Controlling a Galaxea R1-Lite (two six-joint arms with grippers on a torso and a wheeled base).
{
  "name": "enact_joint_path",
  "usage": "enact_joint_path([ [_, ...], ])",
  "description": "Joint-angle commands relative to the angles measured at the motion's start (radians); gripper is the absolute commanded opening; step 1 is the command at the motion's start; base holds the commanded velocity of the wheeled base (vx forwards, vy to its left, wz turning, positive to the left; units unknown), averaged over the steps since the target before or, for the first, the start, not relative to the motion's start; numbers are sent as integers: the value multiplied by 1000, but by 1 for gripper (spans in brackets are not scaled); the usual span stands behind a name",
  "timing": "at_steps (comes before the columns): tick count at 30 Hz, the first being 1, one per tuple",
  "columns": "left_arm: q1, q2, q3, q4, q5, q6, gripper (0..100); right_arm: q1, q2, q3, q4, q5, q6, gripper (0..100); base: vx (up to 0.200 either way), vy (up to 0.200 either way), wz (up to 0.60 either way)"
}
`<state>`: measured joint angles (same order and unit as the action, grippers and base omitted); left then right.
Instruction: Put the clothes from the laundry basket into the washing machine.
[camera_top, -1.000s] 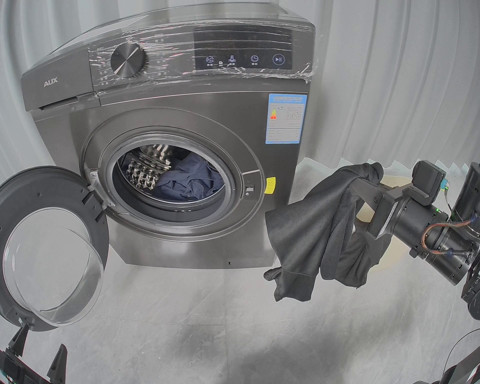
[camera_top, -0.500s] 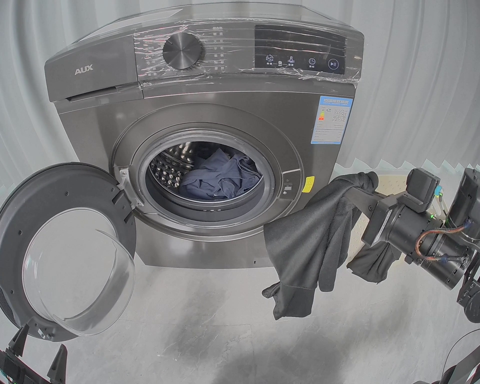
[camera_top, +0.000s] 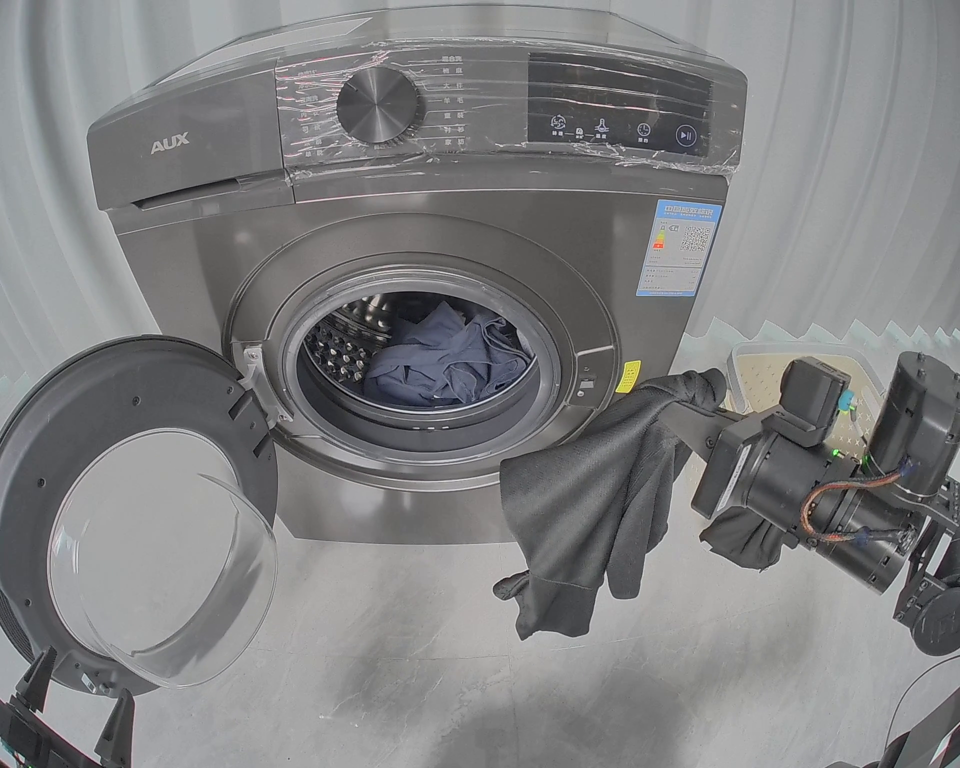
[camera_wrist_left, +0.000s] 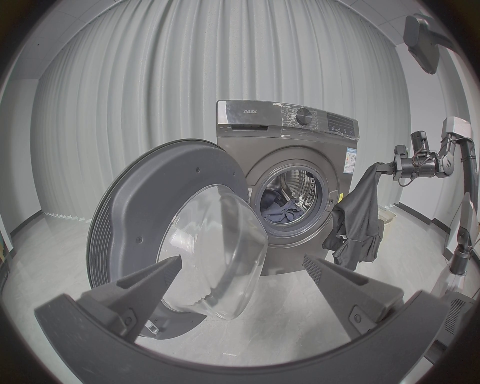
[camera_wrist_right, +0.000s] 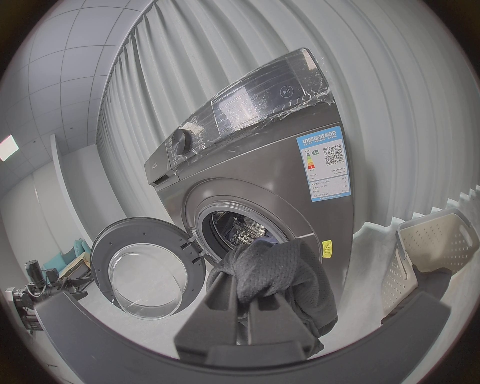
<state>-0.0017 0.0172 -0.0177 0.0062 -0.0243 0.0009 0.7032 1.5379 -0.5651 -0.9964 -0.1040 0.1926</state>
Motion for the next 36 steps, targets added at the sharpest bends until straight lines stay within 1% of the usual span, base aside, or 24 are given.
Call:
enact_joint_path([
  [1,0,-16,16,0,1,-1,100,2,7,-7,1,0,-1,0,0,0,0],
  [13,-1,-16,16,0,0,1,100,19,45,-6,-4,-3,-1,0,0,0,0],
  [15,-1,-16,16,0,0,1,100,21,45,-6,-5,-11,-1,0,0,0,0],
  [16,-1,-16,16,0,0,1,100,21,45,1,-21,-28,1,0,0,0,0],
  [22,-1,-16,16,0,0,2,100,25,50,7,-45,-32,2,0,0,200,0],
  [29,0,-16,16,0,-2,2,100,29,51,5,-44,-34,-7,0,0,0,0],
  [33,2,-16,16,0,-2,4,100,47,53,2,-44,-34,-7,0,0,0,0],
  [34,2,-17,18,0,-6,10,100,71,54,-2,-44,-36,-1,0,0,0,0],
  [35,2,-17,18,0,-6,10,100,71,54,-2,-44,-36,-1,0,0,0,0],
  [36,2,-17,15,-11,-9,21,100,84,61,-6,-45,-36,-1,0,0,0,0],
])
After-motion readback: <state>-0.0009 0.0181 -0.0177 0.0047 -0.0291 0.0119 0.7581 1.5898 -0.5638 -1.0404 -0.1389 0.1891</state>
